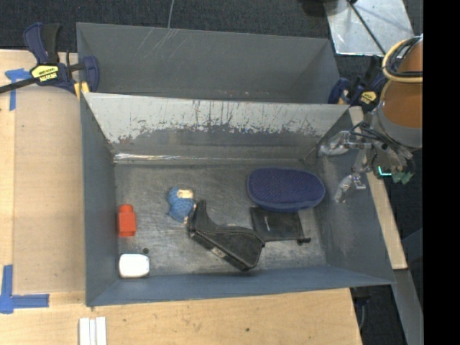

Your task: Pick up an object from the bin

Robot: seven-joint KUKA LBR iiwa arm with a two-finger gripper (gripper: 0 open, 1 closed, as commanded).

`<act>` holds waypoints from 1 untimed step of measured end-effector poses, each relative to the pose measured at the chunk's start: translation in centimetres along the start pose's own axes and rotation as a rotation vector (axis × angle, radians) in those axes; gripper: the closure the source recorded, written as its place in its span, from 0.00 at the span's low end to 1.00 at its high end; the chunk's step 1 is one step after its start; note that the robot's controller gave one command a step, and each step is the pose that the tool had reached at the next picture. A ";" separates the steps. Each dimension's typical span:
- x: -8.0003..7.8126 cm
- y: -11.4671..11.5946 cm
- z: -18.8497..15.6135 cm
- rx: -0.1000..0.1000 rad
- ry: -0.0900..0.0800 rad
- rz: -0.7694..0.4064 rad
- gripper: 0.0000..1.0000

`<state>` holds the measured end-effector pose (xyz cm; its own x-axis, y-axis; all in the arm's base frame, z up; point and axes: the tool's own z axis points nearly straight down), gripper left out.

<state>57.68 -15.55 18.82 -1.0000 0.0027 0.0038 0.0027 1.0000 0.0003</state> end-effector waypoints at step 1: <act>-0.4 3.1 10.5 0.009 -0.026 -0.200 0.00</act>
Offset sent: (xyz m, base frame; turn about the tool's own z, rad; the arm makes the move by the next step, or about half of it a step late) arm -0.0016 0.0350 -0.1098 -0.2061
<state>58.06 -12.41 8.36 -0.9804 -0.1959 -0.0210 -0.1957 0.9806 -0.0109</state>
